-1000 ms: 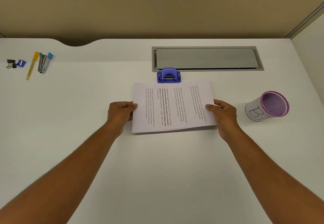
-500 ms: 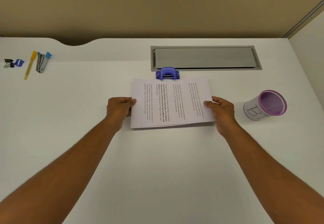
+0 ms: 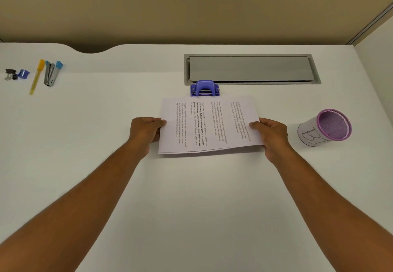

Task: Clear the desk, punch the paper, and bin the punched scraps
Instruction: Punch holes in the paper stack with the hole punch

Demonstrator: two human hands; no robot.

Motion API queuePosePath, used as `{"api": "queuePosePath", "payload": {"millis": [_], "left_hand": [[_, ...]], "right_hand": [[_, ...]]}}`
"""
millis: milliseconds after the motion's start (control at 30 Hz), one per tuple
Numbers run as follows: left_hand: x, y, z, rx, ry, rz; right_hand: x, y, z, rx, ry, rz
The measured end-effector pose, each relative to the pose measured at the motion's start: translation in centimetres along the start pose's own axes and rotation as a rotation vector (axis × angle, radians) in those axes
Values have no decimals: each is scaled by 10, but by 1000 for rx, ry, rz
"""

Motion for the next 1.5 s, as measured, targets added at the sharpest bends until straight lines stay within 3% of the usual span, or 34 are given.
{"api": "queuePosePath", "payload": {"millis": [1500], "left_hand": [[-11,4,1,2,-9,92]], "right_hand": [[-19,10,1,-20,27,18]]}}
Point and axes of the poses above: each hand's wrist, its own x-axis away from the middle knuckle, its own y-axis out of the palm, z = x × y, the point moved 4 cm from there along -x, towards the middle knuckle, and after that the axes turned 8 degrees about -z, right-handed, at the moved point
